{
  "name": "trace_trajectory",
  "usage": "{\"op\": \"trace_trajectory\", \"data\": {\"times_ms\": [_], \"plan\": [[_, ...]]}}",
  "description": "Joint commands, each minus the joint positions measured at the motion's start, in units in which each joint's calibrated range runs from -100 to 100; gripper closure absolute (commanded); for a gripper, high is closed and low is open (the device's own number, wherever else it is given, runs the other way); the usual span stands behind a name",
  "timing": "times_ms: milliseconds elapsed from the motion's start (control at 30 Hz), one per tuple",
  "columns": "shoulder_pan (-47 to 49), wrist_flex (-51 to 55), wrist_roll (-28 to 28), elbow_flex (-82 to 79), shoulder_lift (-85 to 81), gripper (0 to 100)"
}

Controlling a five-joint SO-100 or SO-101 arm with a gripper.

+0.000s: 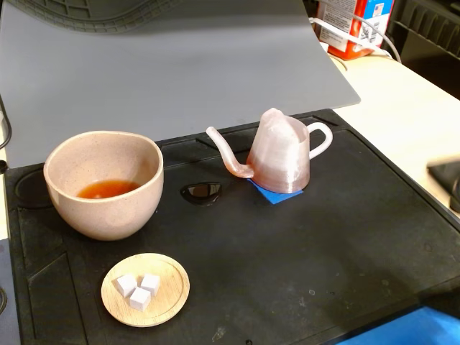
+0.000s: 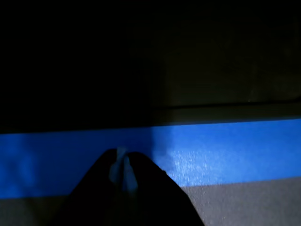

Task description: Pick up a kettle and pour liquid into a cup.

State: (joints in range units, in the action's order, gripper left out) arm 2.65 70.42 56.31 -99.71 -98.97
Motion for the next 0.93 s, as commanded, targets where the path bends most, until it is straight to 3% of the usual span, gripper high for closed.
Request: {"op": "trace_trajectory", "data": {"times_ms": [0,900], "plan": [[-0.1,3.0,-0.2,-0.1,-0.3,100],[0.0,4.8,-0.3,-0.1,-0.3,100]]}}
